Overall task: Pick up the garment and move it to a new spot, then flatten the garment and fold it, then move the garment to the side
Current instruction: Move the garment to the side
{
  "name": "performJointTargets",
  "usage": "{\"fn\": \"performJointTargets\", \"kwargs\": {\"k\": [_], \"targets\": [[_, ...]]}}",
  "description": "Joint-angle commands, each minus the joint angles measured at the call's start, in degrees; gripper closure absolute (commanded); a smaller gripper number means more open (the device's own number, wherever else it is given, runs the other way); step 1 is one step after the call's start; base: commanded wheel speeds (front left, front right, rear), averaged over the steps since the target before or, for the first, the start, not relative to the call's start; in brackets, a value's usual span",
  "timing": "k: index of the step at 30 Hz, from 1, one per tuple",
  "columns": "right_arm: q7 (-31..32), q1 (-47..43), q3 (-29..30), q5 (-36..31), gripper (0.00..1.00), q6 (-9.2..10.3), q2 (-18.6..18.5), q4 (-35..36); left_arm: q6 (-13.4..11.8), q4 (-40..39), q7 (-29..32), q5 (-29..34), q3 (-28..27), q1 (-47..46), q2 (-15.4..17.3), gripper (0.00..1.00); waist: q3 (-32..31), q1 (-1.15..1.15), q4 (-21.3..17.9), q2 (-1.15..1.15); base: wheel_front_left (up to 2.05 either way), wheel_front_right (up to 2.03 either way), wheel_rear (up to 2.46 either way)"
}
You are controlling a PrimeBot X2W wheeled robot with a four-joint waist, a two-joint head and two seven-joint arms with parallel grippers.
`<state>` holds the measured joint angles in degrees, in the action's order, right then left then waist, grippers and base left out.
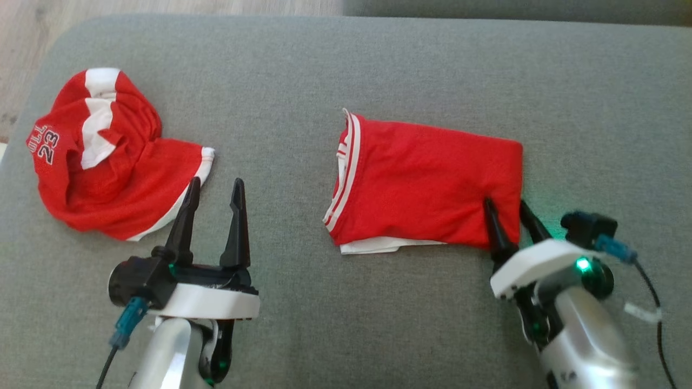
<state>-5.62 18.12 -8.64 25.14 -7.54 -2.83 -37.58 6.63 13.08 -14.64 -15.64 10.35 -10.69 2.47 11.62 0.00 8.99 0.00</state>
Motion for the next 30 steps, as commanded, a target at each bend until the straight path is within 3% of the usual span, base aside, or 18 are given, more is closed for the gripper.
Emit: {"fn": "performJointTargets", "kwargs": {"k": [1,10,11,12,13,18,23,25,30], "targets": [[0.2,2.8,-2.3,1.5,0.00,0.05,-0.1,-1.2,0.2,-1.8,-0.4,-0.5,-1.4,-2.5,0.4,0.00,0.8,0.00,0.4,0.00,0.00,0.00,0.00],[-0.7,7.8,-6.6,2.8,0.00,0.05,-0.1,-10.8,0.3,-1.5,-0.4,-0.3,-1.7,-3.4,0.4,0.00,1.4,0.00,0.7,0.00,0.00,0.00,0.00],[-0.7,8.2,-7.3,3.0,0.36,0.05,-0.1,-11.6,0.3,-1.4,-0.4,-0.2,-1.8,-3.5,0.4,0.00,1.3,0.00,0.7,0.00,0.00,0.00,0.00],[-0.9,8.5,-8.0,3.0,0.92,0.05,-0.1,-12.3,0.3,-1.4,-0.4,-0.1,-2.0,-3.6,0.4,0.00,1.2,0.00,0.7,0.00,0.00,0.00,0.00],[-1.1,8.8,-8.7,3.0,1.00,0.05,-0.1,-13.0,0.3,-1.3,-0.4,0.0,-2.1,-3.7,0.4,0.00,1.0,0.00,0.6,0.00,0.00,0.00,0.00],[-4.4,10.9,-8.6,1.3,1.00,0.05,-0.1,-16.0,0.4,-1.4,-0.4,0.5,-3.1,-2.9,0.4,0.00,-0.3,0.00,-0.5,0.00,0.00,0.00,0.00],[-7.1,14.0,-4.9,-6.6,1.00,0.05,-0.1,-18.6,0.4,-1.7,-0.4,0.7,-3.9,-2.2,0.4,0.00,-1.3,0.00,-2.5,0.00,0.00,0.00,0.00],[-7.8,15.1,-2.1,-12.7,1.00,0.05,-1.8,-18.2,0.4,-2.1,-0.4,0.6,-4.1,-2.0,0.4,0.00,-1.6,0.00,-3.9,0.00,0.00,0.00,0.00],[-6.9,15.3,0.9,-18.9,1.00,0.05,-6.8,-14.8,0.3,-2.6,-0.4,0.3,-4.3,-1.9,0.4,0.00,-1.6,0.00,-6.0,0.00,0.00,0.00,0.00]]}}
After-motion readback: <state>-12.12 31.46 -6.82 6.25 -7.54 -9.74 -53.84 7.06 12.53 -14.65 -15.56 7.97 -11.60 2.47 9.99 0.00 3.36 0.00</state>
